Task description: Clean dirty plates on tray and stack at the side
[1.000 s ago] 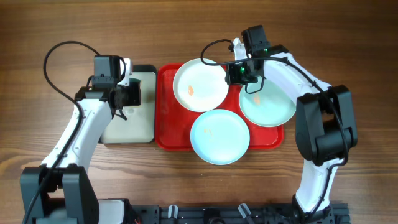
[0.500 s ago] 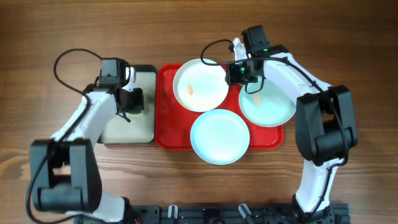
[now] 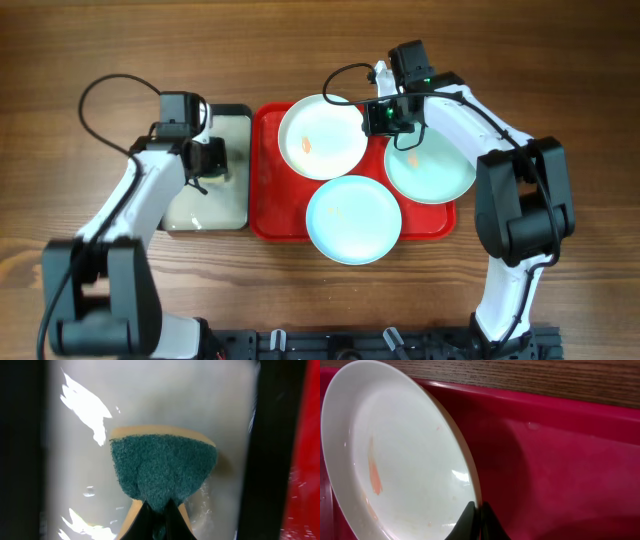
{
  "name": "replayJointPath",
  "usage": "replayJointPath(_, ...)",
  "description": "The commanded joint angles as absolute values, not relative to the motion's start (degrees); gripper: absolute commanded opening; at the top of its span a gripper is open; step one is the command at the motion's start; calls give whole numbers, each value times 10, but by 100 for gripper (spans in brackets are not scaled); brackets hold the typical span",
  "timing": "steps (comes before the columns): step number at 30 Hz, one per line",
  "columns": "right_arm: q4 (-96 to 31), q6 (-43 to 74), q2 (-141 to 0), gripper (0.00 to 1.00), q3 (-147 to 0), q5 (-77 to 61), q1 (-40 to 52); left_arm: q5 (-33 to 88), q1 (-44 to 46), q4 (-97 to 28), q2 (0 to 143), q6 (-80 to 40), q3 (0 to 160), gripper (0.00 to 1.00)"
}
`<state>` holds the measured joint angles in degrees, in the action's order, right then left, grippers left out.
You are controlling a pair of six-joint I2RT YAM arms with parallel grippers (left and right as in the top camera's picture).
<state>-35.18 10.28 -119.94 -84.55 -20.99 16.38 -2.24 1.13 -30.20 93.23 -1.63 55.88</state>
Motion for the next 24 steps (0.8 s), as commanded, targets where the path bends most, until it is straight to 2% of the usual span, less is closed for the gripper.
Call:
replayJointPath(1, -349, 106, -1208, 4, -847, -223, 167, -46, 8, -313, 878, -22, 568, 4)
replayJointPath(6, -349, 105, -1208, 4, -847, -223, 167, -46, 9, -329, 875, -22, 567, 4)
replayJointPath(11, -349, 105, -1208, 4, -847, -223, 167, -46, 9, -337, 875, -84, 567, 4)
replayJointPath(24, -349, 105, -1208, 4, -847, -223, 167, -46, 9, -337, 875, -84, 567, 4)
